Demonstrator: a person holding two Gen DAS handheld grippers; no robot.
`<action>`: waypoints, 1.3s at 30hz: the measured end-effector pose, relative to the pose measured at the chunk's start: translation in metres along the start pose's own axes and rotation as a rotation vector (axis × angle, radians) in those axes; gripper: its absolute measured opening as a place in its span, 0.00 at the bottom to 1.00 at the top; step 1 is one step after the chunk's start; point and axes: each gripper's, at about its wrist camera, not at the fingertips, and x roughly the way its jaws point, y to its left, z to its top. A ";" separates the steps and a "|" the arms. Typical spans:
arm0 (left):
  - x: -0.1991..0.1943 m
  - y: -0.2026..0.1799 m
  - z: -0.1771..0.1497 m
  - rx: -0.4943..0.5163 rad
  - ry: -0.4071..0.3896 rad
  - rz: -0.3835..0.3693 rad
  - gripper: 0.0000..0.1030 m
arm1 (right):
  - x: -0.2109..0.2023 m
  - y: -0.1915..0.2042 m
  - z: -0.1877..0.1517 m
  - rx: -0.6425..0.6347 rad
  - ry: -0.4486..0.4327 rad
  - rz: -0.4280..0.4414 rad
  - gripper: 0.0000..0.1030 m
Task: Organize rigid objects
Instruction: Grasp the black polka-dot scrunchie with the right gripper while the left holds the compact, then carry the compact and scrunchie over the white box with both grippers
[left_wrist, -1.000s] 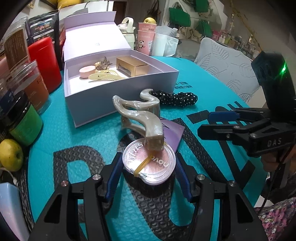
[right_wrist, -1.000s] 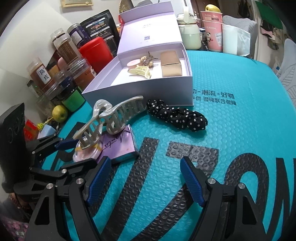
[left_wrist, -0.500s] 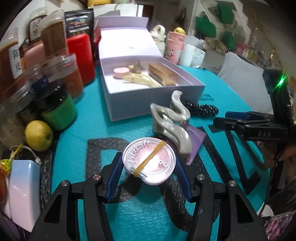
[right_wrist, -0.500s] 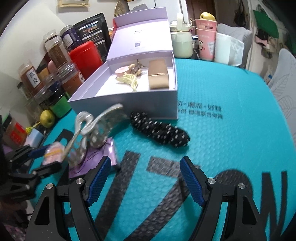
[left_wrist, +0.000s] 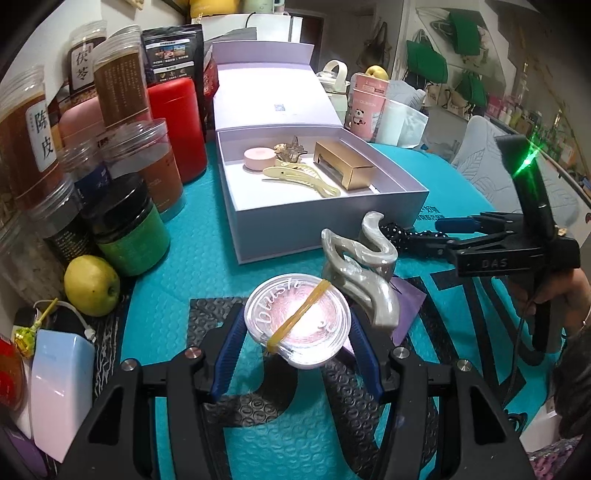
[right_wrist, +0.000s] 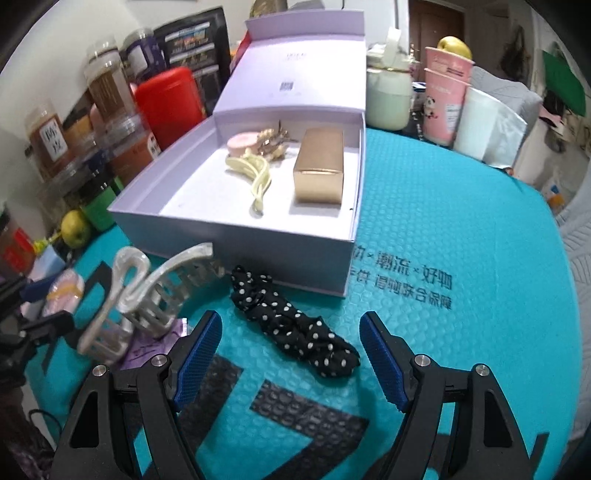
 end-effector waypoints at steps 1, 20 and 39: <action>0.001 -0.001 0.002 0.002 -0.001 0.000 0.54 | 0.002 0.000 0.000 -0.004 0.007 0.003 0.75; 0.004 0.001 0.006 -0.035 0.005 -0.013 0.54 | -0.005 0.004 -0.012 0.013 0.037 0.037 0.17; -0.022 -0.010 -0.008 -0.018 -0.024 -0.012 0.54 | -0.052 0.024 -0.042 0.059 -0.020 0.074 0.17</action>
